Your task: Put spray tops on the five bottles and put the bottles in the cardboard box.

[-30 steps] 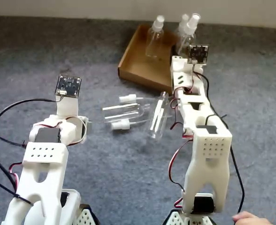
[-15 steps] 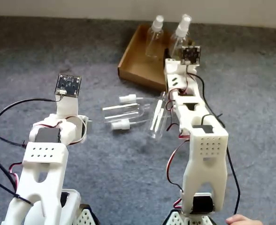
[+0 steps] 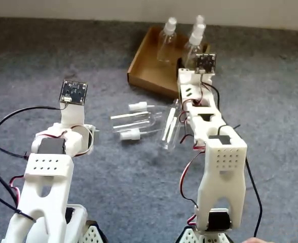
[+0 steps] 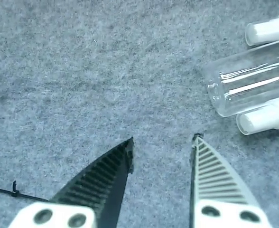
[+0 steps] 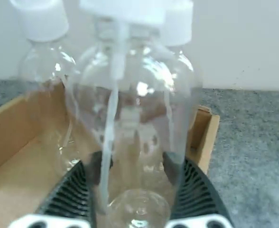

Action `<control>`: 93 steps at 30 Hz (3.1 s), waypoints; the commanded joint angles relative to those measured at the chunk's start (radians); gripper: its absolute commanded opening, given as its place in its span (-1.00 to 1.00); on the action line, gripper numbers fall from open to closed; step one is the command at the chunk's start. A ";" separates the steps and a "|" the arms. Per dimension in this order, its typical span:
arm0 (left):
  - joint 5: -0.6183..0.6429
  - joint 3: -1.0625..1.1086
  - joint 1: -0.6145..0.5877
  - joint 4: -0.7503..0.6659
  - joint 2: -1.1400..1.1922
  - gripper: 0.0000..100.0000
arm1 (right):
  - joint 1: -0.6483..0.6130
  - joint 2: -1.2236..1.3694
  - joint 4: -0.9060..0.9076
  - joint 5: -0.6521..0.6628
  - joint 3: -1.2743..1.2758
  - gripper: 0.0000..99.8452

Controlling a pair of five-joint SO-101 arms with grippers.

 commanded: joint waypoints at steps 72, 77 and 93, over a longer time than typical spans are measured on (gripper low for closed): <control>-0.035 -0.007 0.016 -0.046 -0.004 -0.62 | 0.035 -0.061 -0.277 0.262 0.073 -0.68; -0.035 -0.007 0.016 -0.046 -0.004 -0.62 | 0.062 -0.064 -0.424 0.264 0.097 -0.97; -0.035 -0.007 0.015 -0.044 -0.004 -0.62 | 0.050 -0.272 -0.647 0.189 0.628 -0.99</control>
